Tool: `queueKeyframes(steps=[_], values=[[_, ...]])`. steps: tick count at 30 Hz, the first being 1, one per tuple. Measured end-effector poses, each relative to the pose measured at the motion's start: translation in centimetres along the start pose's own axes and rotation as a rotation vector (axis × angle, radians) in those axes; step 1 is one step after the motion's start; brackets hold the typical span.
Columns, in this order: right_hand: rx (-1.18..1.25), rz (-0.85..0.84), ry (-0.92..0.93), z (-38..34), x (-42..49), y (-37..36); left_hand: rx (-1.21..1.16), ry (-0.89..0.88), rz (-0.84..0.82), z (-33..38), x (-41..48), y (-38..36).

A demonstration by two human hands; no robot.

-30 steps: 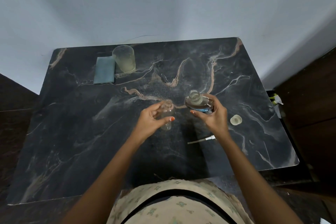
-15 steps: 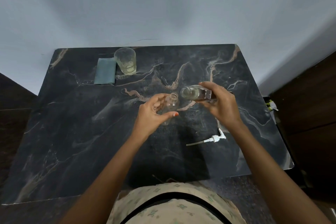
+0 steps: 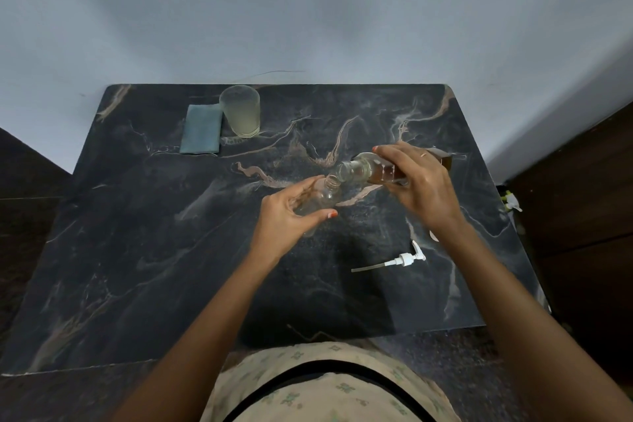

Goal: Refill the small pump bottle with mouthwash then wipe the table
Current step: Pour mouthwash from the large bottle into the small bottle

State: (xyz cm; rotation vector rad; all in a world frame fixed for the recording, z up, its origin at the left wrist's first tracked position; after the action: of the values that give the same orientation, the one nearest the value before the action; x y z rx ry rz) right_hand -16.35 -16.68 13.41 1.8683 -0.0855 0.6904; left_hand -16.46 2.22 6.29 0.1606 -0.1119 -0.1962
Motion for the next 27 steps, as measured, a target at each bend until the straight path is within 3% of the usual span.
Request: queueKeyframes(steps=[27], values=[[-0.147, 0.03, 0.121, -0.6, 1.4, 1.4, -0.018, 0.013, 0.009, -0.5, 0.5, -0.2]])
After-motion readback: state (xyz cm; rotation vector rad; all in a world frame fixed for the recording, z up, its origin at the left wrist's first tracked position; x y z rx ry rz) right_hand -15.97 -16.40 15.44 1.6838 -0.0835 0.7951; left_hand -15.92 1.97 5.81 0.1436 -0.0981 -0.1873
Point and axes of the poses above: each hand's wrist, its own x-axis towards the middle knuckle, its own y-axis out of the back of the hand, z = x × y, the point moved 5 cm from there along x, towards the middle knuckle, and after that the axes turned 4 degrees about -y, right-handed, at the moved point
